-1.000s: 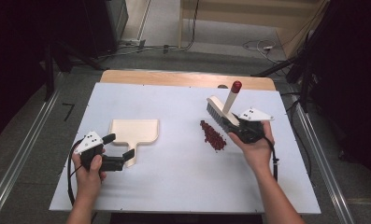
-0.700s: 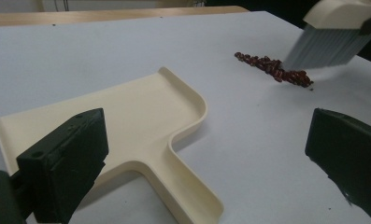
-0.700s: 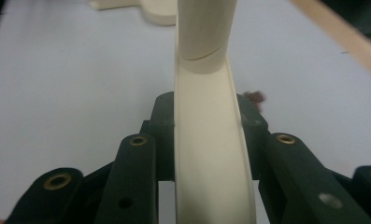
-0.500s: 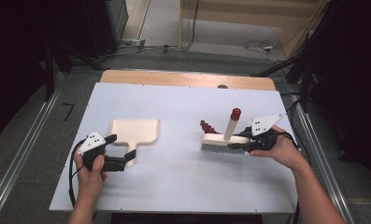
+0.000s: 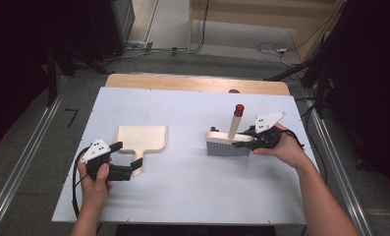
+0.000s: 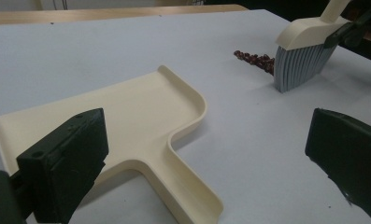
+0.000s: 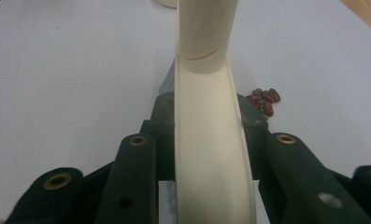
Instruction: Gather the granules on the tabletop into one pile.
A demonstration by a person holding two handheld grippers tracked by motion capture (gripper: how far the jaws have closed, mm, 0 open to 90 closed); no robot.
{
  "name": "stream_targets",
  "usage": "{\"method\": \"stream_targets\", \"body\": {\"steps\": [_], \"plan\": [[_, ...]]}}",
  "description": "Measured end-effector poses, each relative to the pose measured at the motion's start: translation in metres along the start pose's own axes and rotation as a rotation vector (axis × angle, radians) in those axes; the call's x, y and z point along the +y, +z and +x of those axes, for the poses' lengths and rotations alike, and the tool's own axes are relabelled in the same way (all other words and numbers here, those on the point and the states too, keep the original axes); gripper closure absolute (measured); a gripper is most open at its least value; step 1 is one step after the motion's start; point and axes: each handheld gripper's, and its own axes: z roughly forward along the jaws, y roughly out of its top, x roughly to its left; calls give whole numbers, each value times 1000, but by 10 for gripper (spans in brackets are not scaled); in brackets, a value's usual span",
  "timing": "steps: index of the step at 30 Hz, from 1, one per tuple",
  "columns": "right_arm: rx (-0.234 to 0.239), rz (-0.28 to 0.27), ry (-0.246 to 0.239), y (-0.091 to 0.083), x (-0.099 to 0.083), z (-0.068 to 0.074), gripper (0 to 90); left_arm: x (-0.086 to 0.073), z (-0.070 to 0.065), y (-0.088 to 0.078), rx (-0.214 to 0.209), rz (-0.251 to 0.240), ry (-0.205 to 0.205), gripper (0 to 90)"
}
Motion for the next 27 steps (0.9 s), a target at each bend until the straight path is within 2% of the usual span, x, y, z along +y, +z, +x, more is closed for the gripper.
{"method": "stream_targets", "body": {"steps": [13, 27], "plan": [[-27, -6, 18, 6, 4, -12, 656, 0, 0, 0, 0, 5, 4, 5], [-61, -26, 64, 10, 5, -14, 656, 0, 0, 0, -2, -1, -1, 4]]}}
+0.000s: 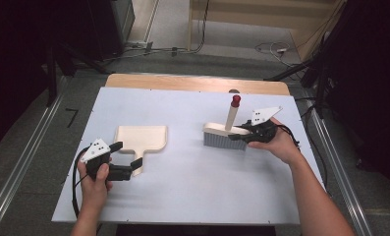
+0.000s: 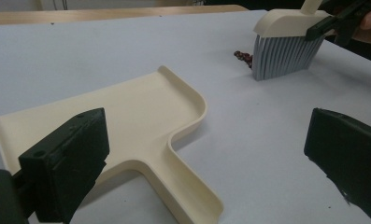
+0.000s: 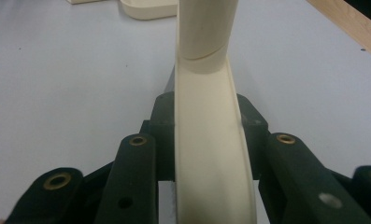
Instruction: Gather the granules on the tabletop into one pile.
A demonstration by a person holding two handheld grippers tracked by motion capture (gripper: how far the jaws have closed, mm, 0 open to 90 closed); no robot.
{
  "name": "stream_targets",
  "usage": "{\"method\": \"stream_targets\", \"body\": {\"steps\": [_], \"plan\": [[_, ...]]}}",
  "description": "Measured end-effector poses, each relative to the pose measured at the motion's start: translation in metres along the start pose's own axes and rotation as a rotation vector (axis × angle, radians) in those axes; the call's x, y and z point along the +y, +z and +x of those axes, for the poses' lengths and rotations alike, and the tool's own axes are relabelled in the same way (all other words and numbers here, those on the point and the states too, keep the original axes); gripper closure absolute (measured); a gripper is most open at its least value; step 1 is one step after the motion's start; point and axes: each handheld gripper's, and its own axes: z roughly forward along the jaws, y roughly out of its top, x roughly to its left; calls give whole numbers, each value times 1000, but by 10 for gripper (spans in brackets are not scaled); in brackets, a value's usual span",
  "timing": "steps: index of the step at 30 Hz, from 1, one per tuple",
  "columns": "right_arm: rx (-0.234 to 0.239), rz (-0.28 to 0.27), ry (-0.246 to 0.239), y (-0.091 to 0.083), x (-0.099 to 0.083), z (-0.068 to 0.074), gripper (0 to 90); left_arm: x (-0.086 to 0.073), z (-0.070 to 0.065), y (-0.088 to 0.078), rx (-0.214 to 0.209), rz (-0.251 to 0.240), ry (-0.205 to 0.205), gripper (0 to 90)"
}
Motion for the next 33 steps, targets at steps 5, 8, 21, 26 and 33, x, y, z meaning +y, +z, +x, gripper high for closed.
{"method": "stream_targets", "body": {"steps": [5, 8, 21, 26, 33], "plan": [[-15, 0, 14, -2, 3, 3, 656, 0, 0, 0, 1, 0, 0, 5], [-19, 1, 17, -4, 4, 6, 656, 0, 0, 0, 1, 1, 0, 5], [-97, -72, 61, -29, 18, 19, 656, 0, 0, -1, -1, -1, 0, 4], [-178, -115, 189, -41, 17, 26, 656, 1, 0, -1, -1, -3, 0, 5], [-28, -65, 265, -12, 15, 62, 656, 1, -1, -1, 1, -4, 0, 5]]}}
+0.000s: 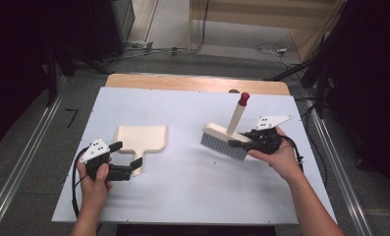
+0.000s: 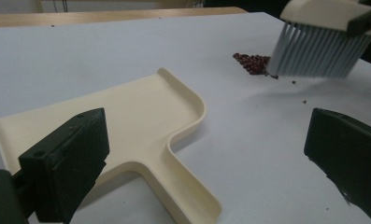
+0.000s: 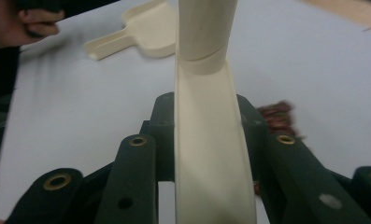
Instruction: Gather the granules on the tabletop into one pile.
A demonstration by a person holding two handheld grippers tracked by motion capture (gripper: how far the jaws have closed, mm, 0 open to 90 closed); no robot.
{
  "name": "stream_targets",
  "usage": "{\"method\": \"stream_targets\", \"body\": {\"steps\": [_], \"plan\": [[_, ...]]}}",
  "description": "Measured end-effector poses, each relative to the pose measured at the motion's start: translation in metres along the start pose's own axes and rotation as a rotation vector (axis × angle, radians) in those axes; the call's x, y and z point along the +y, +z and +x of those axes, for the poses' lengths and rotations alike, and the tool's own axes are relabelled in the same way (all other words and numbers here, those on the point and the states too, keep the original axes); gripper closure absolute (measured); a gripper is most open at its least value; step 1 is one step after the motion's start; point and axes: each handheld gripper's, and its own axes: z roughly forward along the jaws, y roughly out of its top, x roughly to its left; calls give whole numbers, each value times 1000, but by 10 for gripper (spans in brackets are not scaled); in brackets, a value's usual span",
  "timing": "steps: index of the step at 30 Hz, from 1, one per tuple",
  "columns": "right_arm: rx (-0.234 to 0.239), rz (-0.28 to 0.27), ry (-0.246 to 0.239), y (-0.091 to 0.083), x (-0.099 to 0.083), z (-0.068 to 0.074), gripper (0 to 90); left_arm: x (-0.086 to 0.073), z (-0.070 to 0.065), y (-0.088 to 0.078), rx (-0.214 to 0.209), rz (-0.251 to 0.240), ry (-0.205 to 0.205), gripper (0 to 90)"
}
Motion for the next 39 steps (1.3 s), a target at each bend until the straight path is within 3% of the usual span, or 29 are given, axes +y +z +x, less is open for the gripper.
{"method": "stream_targets", "body": {"steps": [3, 4, 6, 9, 15, 19, 24, 30, 39], "plan": [[62, 45, 19, 16, -9, 6, 656, 0, -1, 0, -1, 1, 1, 4], [65, 57, 14, 20, -12, 5, 656, 0, -1, 0, -2, -1, 1, 5], [52, 32, 11, 22, -15, 1, 656, 0, -1, 0, -3, -2, 2, 4], [-26, 16, -28, 20, -15, -8, 656, 0, 0, -1, 0, -3, 0, 5], [-178, -10, -25, 8, -13, -21, 656, 0, 0, -1, 0, -3, 0, 4], [-184, -74, -17, -2, -8, -19, 656, 0, 0, -1, 0, -4, -1, 5], [-201, -104, -22, -14, -2, -13, 656, 0, 0, -1, 0, -3, 1, 5], [-239, -123, 9, -29, -2, -1, 656, 1, 0, -2, 1, -4, -1, 5], [-346, -194, 129, -65, -27, 10, 656, 1, 1, -5, 6, -16, 0, 4]]}}
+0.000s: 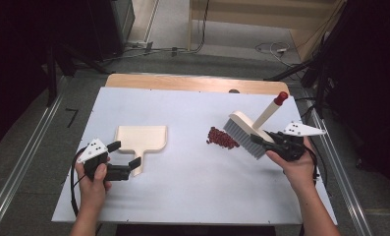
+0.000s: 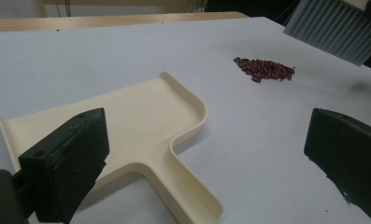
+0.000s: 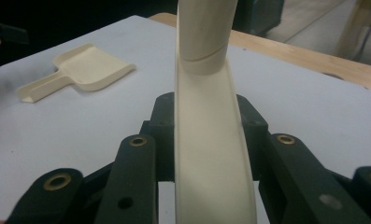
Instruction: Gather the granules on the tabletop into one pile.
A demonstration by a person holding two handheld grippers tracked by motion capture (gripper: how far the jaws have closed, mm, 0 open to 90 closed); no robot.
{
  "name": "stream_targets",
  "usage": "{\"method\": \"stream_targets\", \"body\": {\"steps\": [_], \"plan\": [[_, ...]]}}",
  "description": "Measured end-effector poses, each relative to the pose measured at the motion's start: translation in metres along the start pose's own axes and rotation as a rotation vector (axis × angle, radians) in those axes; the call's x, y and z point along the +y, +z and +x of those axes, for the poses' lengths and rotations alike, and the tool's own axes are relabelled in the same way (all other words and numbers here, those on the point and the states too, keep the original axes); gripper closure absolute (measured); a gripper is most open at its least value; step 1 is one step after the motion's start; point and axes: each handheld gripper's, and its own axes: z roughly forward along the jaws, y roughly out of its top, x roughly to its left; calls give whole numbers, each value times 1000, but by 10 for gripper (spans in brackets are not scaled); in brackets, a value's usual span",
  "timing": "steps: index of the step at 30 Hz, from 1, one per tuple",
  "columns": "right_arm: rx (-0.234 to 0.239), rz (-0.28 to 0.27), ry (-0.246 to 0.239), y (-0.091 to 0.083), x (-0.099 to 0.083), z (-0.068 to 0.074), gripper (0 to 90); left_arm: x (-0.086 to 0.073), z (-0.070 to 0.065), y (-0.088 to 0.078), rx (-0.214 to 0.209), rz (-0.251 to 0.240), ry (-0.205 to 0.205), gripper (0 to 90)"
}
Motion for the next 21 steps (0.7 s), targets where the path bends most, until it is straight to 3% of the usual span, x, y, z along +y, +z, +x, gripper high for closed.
{"method": "stream_targets", "body": {"steps": [13, 21], "plan": [[-189, -29, 157, -48, -33, -15, 656, 2, -1, -7, 10, -23, 7, 4], [-230, -26, 236, -66, -55, -15, 656, 1, 3, -14, 30, -42, -3, 4]]}}
